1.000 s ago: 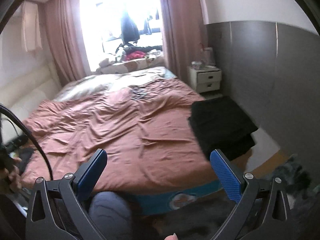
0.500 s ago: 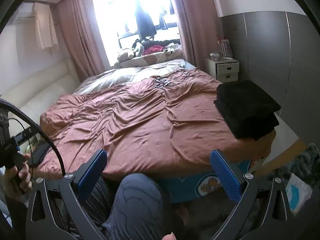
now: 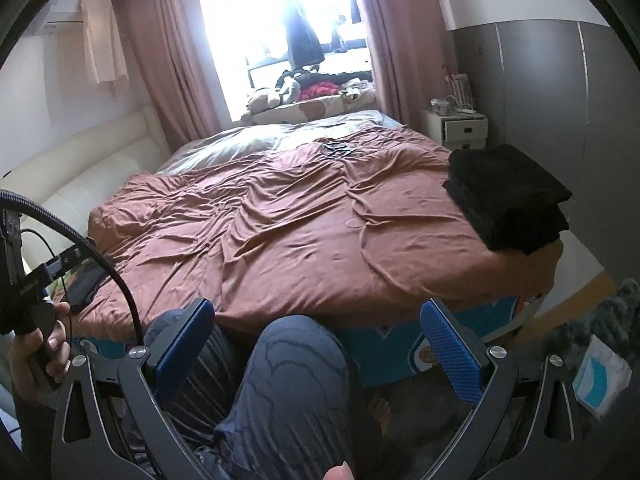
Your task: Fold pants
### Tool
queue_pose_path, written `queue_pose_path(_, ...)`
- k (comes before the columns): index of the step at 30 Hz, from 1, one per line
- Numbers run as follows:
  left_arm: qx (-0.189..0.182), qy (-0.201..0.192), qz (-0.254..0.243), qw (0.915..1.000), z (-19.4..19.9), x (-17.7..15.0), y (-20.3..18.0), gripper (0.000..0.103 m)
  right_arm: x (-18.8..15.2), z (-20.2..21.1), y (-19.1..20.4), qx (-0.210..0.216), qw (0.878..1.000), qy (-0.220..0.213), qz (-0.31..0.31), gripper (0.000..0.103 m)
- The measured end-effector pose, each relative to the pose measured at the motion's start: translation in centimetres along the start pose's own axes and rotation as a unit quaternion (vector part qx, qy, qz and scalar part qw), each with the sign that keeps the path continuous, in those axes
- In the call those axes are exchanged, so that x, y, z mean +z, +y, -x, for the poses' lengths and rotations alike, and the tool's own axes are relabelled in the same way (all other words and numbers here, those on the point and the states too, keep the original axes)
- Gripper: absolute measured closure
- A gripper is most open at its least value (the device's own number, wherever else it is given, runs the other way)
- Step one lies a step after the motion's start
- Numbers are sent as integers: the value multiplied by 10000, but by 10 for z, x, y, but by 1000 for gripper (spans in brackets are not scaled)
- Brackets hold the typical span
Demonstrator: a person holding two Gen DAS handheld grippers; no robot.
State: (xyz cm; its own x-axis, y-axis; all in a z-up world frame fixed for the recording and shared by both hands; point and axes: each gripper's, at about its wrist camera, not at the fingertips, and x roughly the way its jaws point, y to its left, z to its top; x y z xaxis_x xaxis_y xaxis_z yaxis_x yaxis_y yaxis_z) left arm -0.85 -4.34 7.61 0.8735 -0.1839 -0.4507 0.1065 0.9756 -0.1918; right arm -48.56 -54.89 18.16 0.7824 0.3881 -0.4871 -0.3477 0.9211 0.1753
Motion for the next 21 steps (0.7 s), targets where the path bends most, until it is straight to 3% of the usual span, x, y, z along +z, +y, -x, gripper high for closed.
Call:
queue_pose_path(7,46,16,13,10000,1,-10,2,1,-13,-4,6,-237,9996,-84,156,0)
queue_pose_path(21,34,13,-68,10000,4,-11,2,1,-15,0,7,-267,9994,-206,35,0)
